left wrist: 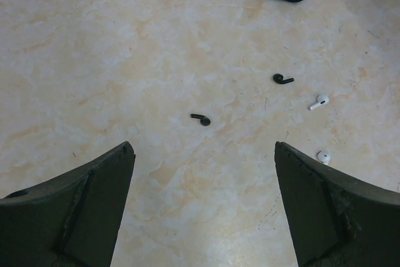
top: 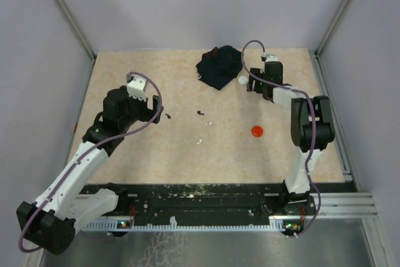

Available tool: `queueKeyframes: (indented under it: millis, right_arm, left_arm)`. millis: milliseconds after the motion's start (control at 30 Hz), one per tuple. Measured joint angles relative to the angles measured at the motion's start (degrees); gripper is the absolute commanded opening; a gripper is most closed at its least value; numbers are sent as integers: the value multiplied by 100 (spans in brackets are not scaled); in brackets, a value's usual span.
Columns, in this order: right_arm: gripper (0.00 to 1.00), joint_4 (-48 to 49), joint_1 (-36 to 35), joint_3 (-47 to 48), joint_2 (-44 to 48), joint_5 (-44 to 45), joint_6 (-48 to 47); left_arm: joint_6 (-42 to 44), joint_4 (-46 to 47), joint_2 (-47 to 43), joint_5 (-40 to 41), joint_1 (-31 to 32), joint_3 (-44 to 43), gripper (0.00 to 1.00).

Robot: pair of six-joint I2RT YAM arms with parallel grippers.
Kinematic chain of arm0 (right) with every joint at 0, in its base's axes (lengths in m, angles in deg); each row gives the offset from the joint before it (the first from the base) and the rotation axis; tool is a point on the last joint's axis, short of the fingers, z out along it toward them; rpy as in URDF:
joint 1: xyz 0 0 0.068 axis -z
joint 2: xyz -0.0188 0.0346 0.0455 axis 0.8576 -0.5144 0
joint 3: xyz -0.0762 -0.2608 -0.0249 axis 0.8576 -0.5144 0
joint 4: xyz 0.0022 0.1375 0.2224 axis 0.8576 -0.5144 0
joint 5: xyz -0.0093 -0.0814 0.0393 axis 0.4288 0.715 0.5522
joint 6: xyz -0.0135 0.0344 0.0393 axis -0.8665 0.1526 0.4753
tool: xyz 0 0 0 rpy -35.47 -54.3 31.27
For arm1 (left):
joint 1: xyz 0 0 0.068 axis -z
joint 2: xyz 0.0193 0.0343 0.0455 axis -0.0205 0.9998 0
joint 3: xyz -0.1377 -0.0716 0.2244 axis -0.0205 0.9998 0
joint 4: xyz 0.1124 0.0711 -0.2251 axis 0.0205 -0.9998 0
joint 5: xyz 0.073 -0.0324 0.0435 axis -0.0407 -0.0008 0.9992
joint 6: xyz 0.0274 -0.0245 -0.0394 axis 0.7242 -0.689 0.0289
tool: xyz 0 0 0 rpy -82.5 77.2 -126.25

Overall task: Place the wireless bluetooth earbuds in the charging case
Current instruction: Pick up the charging case at the center of the board.

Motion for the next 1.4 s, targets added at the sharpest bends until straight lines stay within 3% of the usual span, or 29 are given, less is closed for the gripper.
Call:
queueKeyframes:
  millis: [367,867,1200,1400]
  right_arm:
    - [68,-212,-127,1786,-1539,-304,-750]
    - [61,-1517,-260,3254,-2361,-448,-1058]
    - [53,-1770,-262,3558,-2540,-448,-1115]
    - [51,-1460,-278,2789,-2094,-459,-1134]
  left_arm:
    - [2,-2,264,-2,-188,7,96]
    - [-2,-2,361,-61,-278,7,96]
    - [-7,-2,358,-136,-286,7,96]
    - [-61,-2,361,-229,-286,7,96]
